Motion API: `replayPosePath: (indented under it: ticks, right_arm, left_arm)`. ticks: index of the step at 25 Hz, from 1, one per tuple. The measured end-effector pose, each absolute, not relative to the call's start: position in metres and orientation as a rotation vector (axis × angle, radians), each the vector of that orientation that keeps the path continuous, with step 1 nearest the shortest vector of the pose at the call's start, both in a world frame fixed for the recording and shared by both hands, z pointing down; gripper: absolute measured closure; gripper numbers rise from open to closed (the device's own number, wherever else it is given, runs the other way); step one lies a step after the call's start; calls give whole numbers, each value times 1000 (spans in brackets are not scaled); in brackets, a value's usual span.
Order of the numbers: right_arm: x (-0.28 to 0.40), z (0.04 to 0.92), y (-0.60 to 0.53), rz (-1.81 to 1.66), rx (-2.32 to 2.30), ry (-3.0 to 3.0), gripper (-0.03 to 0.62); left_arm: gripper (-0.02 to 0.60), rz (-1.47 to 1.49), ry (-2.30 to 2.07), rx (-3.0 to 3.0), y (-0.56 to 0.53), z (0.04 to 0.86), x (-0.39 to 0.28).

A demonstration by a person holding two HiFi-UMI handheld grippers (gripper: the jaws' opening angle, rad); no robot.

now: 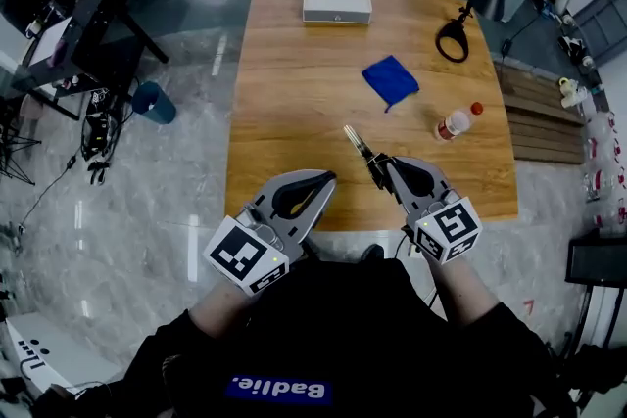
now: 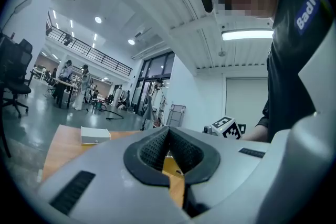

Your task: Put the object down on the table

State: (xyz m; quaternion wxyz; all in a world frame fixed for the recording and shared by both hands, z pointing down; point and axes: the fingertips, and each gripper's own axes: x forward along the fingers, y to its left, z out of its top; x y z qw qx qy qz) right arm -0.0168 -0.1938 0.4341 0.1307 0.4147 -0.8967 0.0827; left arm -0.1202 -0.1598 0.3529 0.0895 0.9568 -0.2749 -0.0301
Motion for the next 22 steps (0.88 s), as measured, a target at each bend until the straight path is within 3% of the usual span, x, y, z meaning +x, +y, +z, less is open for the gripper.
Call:
replayPosePath:
  ticks: [22]
  right_arm:
    - [5,637,-307,-109,653,-2313,583]
  left_arm:
    - [574,8,-1147,2631,-201,368,-87]
